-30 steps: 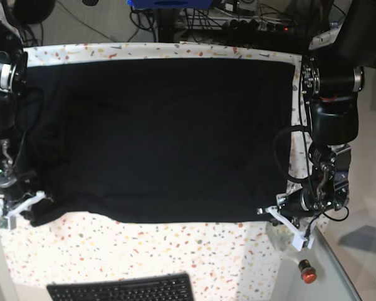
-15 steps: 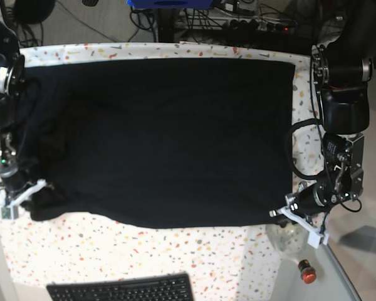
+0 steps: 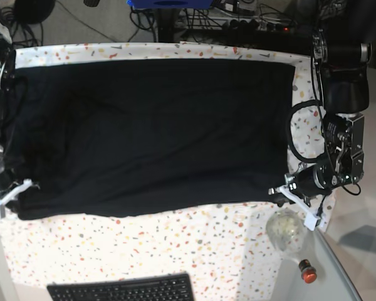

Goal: Layout the t-shirt on the table in an organized manner, then fold the t-shirt properly
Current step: 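Lift the hem with both grippers and fold it toward the collar edge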

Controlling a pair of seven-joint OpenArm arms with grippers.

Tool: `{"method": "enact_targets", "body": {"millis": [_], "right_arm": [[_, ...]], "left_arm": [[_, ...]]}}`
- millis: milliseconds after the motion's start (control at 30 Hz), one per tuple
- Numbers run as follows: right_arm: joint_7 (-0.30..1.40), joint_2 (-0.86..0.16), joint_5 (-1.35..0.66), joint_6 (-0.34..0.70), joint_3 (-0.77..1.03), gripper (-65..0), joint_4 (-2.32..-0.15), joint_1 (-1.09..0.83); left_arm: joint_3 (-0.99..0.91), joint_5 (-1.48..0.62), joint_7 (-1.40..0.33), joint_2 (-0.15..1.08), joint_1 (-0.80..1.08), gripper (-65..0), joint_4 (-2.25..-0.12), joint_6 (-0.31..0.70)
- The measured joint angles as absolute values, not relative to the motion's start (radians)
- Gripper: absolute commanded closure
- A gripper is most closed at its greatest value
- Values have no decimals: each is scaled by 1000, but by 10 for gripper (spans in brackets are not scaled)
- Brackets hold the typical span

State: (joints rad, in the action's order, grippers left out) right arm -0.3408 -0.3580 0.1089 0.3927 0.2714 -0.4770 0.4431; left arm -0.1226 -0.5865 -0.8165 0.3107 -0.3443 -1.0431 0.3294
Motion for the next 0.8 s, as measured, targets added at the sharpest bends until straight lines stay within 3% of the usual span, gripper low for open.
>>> {"method": "enact_targets", "body": {"millis": [167, 333, 433, 800], "right_arm": [[-336, -355, 110, 393, 271, 0, -491, 405], [-288, -356, 110, 394, 273, 0, -636, 327], [-185, -352, 105, 394, 273, 0, -740, 288], [-106, -340, 105, 411, 333, 0, -819, 245]], "left_arm": [[-123, -590, -855, 323, -258, 0, -1170, 328], [-124, -591, -864, 319, -193, 0, -1239, 329], [-124, -596, -859, 322, -171, 0, -1257, 330], [-209, -593, -860, 325, -130, 0, -1257, 337]]}}
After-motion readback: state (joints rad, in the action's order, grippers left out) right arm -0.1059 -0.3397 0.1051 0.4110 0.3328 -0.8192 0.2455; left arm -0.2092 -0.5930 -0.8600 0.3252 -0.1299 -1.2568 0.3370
